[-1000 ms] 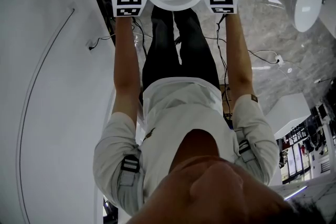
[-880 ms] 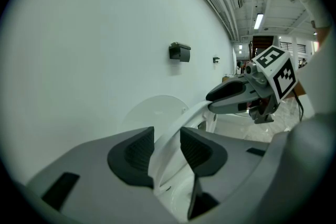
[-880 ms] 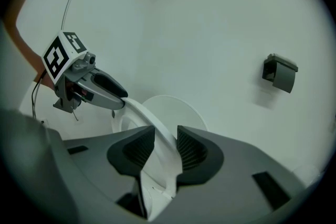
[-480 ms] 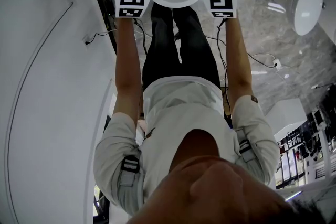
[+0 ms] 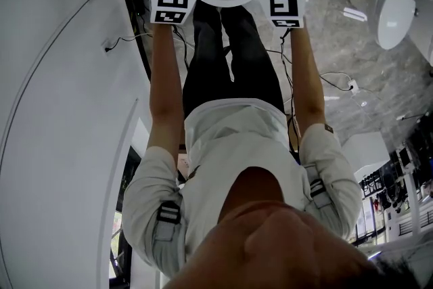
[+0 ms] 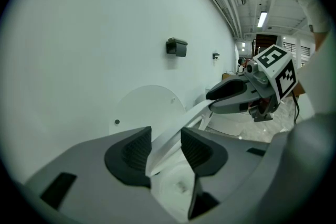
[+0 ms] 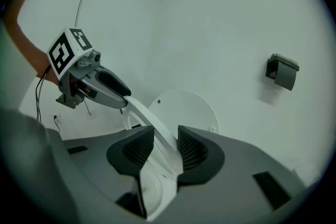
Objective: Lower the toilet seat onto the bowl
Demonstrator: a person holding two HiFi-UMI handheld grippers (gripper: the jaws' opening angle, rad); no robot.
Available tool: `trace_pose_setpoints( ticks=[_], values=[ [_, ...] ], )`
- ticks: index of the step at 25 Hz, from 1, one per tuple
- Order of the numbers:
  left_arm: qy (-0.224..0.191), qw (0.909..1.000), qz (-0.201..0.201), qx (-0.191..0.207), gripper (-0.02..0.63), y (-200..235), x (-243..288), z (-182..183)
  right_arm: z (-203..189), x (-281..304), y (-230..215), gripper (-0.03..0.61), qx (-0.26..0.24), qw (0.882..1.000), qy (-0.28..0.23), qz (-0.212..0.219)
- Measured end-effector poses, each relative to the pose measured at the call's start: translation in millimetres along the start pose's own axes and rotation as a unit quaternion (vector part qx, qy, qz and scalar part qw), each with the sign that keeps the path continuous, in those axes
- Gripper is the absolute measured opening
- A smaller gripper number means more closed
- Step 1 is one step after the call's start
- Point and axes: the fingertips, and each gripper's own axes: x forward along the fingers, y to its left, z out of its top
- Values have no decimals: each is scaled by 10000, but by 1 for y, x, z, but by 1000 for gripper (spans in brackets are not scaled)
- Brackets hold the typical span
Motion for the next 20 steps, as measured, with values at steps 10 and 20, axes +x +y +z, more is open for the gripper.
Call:
trace_pose_setpoints(
  ticks=[10,20],
  values=[
    [121,9999,-93,21,173,-16,-12,-16,-12,-14,18,161,-1,9999,128,1],
    [193,9994,-246,155,176,-36,-25,-39,-31,-29,39,166,-38,9993,355,-74]
  ],
)
